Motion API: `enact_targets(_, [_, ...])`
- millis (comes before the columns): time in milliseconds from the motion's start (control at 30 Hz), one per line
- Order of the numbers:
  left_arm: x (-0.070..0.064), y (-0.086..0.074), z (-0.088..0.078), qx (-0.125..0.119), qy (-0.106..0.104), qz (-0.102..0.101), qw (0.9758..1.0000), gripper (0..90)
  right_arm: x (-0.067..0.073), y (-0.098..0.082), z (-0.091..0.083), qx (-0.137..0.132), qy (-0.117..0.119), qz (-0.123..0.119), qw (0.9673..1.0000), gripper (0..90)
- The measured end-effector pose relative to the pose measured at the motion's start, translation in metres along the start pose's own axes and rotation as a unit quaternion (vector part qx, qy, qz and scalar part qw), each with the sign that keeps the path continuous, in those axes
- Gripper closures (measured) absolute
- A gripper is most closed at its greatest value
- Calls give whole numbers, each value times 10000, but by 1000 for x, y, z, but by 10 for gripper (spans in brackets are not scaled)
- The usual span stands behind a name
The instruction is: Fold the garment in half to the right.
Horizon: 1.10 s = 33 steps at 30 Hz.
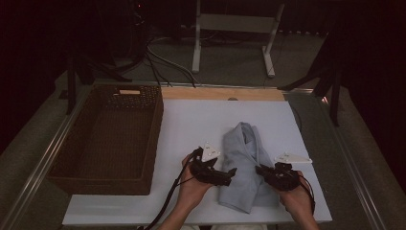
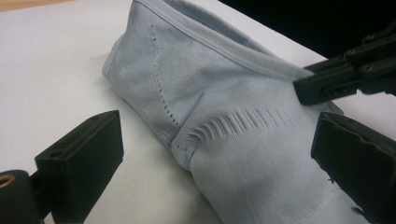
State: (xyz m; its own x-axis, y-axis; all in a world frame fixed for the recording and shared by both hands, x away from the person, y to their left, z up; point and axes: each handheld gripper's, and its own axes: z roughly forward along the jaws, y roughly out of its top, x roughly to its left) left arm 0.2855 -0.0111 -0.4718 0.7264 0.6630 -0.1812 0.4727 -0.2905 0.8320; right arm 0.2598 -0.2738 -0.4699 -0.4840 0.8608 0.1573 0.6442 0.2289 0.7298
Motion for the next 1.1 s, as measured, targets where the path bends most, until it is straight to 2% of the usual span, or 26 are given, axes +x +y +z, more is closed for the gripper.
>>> enact_targets(333, [1, 0, 0, -16, 5, -17, 10000, 41, -3, 11, -9, -224, -147, -40, 9996, 823])
enact_targets(500, [0, 0, 0, -14, -12, -19, 10000, 41, -10, 15, -12, -284, -234, -3, 9993, 822])
enact_targets(900, [-1, 0, 1, -14, -22, -26, 10000, 41, -23, 14, -17, -320, -441, 97, 9985, 822])
enact_targets(1100, [-2, 0, 2, 12, -23, 7, 10000, 41, -34, 12, -19, -329, -617, 178, 9974, 821])
